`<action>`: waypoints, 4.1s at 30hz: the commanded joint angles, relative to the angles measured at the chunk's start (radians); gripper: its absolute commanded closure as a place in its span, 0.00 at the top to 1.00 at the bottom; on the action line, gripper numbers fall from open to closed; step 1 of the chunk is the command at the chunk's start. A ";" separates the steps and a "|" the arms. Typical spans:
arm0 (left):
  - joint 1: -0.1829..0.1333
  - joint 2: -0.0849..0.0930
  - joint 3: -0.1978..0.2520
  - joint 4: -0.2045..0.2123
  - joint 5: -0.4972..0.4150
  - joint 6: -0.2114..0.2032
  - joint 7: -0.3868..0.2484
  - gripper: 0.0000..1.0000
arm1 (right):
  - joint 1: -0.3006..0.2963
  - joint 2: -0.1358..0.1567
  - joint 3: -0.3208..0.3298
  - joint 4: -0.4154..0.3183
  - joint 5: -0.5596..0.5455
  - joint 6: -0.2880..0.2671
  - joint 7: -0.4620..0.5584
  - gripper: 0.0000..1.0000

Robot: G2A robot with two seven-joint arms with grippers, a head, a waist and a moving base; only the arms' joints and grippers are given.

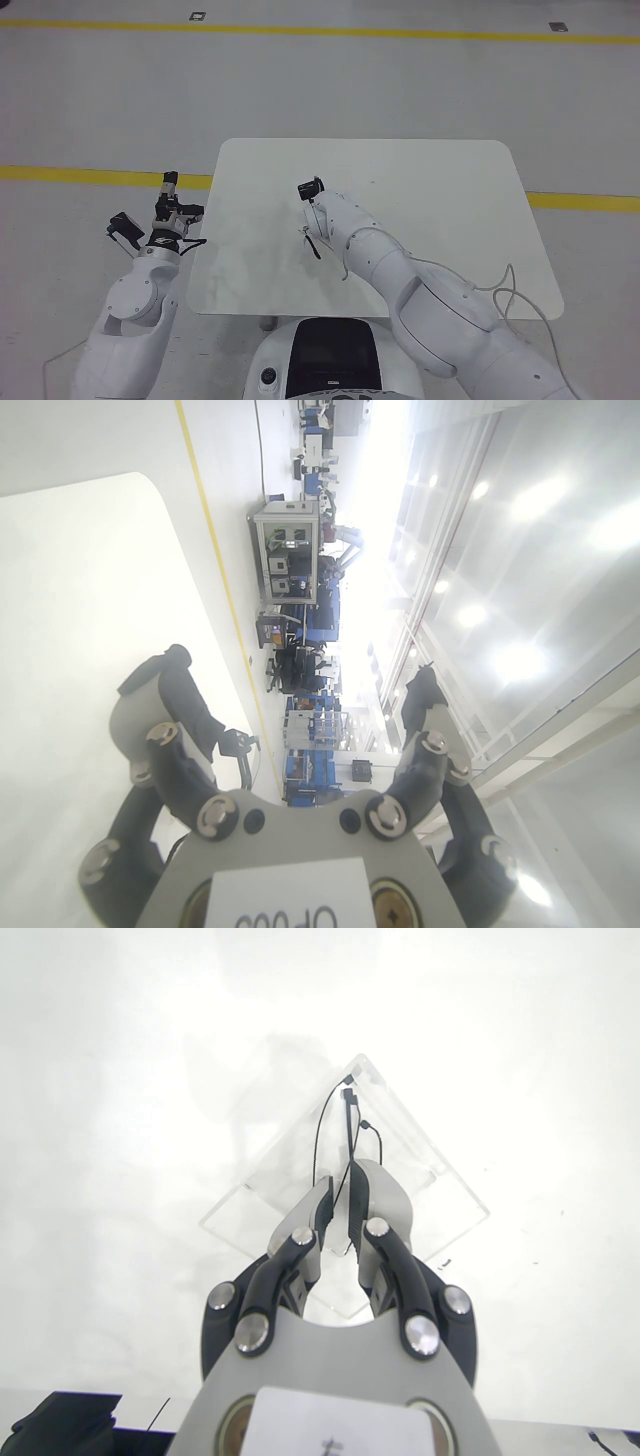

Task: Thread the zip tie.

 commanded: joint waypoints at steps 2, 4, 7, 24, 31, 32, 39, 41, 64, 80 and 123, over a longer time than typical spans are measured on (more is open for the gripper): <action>0.000 0.000 0.000 0.000 0.000 0.000 0.000 1.00 | 0.002 -0.003 0.002 0.007 0.000 0.002 0.000 0.03; 0.000 0.000 0.000 0.000 0.000 0.000 0.000 1.00 | 0.004 -0.006 0.004 0.012 0.000 0.003 0.000 0.00; 0.000 0.000 0.000 0.000 0.000 0.000 0.000 1.00 | 0.007 -0.008 0.008 0.018 0.001 0.005 -0.001 0.00; 0.000 0.000 0.000 0.000 0.000 0.000 0.000 1.00 | 0.022 -0.003 0.030 -0.017 -0.004 -0.030 -0.019 0.00; 0.000 0.000 0.000 0.000 0.000 0.000 0.000 1.00 | 0.015 0.009 0.044 -0.057 -0.013 -0.025 -0.031 0.00; 0.000 0.000 0.000 0.000 0.000 0.000 0.000 1.00 | 0.014 0.012 0.047 -0.063 -0.013 -0.030 -0.034 0.00; 0.000 0.000 0.000 0.000 0.000 0.000 0.000 1.00 | -0.008 0.046 0.080 -0.135 -0.018 -0.050 -0.049 0.00; 0.000 0.000 0.000 0.000 0.000 0.000 0.000 1.00 | -0.020 0.061 0.094 -0.171 -0.022 -0.057 -0.048 0.00; 0.000 0.000 0.000 0.000 0.000 0.000 0.000 1.00 | -0.223 0.211 0.260 -0.618 -0.123 -0.114 0.061 0.00; 0.000 0.000 0.000 0.000 0.000 0.000 0.000 1.00 | -0.368 0.277 0.464 -0.805 0.130 -0.425 -0.003 0.00; 0.000 0.000 0.000 0.000 0.000 0.000 0.000 1.00 | -0.327 0.275 0.502 -0.876 0.377 0.009 0.041 0.00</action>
